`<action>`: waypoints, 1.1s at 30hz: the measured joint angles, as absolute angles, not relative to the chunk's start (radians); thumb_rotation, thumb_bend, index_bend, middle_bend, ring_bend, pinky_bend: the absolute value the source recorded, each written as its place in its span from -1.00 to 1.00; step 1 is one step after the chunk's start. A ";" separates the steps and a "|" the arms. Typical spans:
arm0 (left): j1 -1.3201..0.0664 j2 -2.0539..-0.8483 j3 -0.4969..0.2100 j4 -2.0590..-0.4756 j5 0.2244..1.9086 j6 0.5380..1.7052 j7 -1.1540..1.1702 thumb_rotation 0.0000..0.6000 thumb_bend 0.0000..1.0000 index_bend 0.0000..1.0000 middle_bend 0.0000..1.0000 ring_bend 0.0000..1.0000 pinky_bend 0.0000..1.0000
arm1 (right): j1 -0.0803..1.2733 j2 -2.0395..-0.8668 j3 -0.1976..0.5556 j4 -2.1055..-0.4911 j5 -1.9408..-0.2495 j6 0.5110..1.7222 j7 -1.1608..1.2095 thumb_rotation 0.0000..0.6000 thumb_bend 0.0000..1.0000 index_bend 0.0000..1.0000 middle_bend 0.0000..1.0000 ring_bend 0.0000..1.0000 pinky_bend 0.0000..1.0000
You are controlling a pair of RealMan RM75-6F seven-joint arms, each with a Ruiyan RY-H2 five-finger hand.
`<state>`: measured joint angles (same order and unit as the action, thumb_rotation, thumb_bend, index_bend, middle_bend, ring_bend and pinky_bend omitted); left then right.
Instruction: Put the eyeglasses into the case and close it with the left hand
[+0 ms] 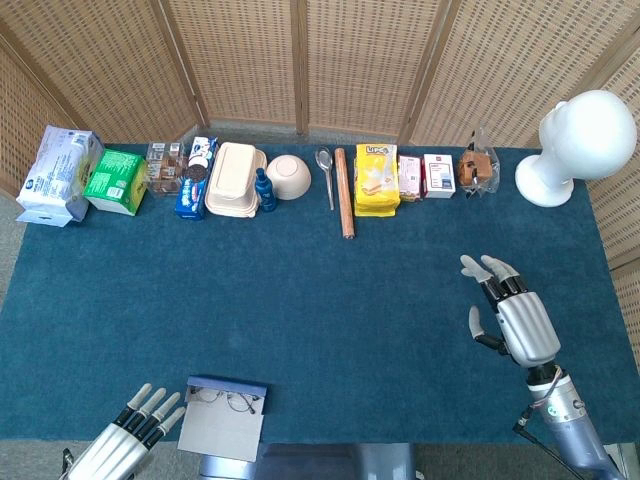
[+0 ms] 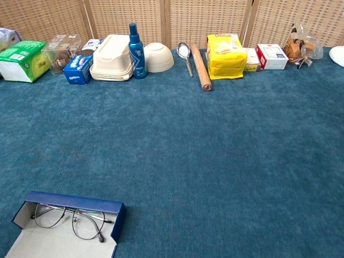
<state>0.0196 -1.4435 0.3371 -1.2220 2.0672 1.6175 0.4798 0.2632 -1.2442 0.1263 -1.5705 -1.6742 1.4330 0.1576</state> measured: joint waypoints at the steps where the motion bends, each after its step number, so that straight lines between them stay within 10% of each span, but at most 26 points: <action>1: 0.022 -1.452 0.334 -1.210 2.072 1.619 0.488 0.68 -0.60 -0.91 -1.00 -1.00 -1.00 | 0.265 -1.244 0.125 -1.569 -1.676 1.435 0.163 0.68 0.30 -0.90 -0.49 -0.77 -0.68; 33: 0.000 -1.477 0.309 -1.128 2.145 1.594 0.587 0.59 -0.57 -1.00 -1.00 -1.00 -1.00 | 0.282 -1.213 0.078 -1.592 -1.744 1.508 0.261 0.67 0.32 -0.94 -0.50 -0.77 -0.68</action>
